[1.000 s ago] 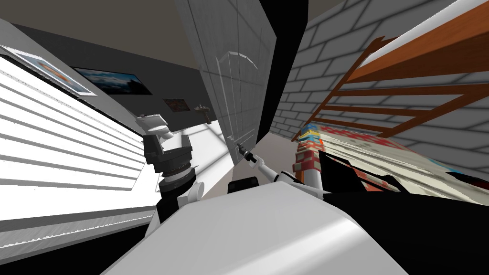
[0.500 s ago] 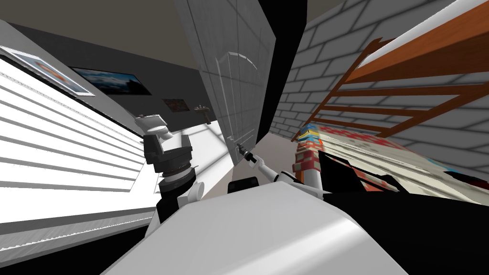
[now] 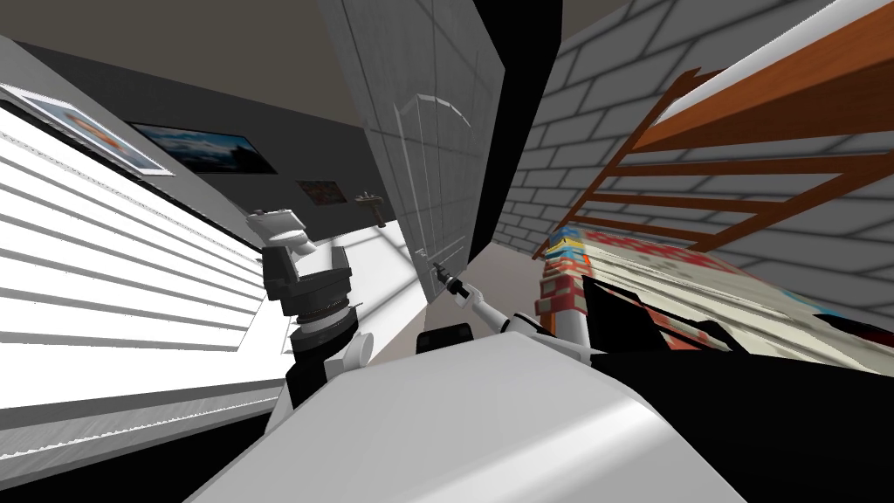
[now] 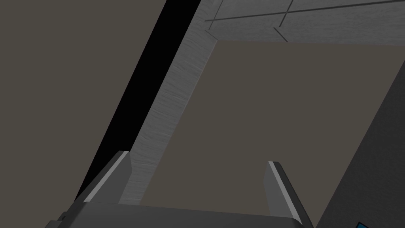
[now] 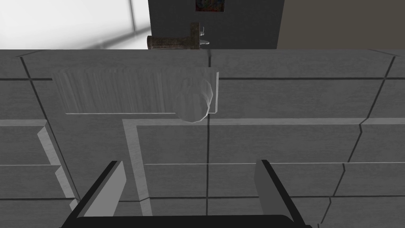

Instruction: Push the door open

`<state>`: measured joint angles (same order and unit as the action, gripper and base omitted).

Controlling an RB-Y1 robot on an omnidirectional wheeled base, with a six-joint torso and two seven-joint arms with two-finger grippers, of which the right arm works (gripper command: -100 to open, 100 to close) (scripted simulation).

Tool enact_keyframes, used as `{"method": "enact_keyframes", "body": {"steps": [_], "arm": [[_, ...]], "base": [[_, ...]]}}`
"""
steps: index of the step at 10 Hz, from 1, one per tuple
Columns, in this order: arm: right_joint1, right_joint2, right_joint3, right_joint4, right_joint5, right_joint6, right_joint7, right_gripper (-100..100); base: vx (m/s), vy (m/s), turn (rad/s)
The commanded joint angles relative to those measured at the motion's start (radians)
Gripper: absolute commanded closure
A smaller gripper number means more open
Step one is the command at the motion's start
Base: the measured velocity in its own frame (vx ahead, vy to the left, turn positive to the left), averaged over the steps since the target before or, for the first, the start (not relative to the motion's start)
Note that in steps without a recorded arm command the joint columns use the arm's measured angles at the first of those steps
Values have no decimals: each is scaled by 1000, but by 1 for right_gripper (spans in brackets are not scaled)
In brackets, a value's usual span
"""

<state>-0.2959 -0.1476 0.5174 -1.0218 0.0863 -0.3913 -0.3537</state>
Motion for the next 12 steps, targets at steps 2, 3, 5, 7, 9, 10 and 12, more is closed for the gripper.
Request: {"method": "enact_keyframes", "body": {"steps": [2, 3, 5, 7, 9, 10, 12], "arm": [[0, 0, 0, 0, 0, 0, 0, -100], [0, 0, 0, 0, 0, 0, 0, -100], [-1, -7, 18, -6, 2, -3, -11, -100], [-1, -7, 18, -6, 2, -3, -11, -100], [-1, -8, 19, -6, 2, -3, -12, -100], [-4, -3, 13, 0, 1, -3, -8, -100], [-6, 0, 9, 5, 1, -2, -5, -100]], "base": [[-3, 2, 10], [0, 0, 0], [31, -16, -74], [10, 1, 6], [10, 6, 23], [86, 46, 36], [153, 80, 28]]}}
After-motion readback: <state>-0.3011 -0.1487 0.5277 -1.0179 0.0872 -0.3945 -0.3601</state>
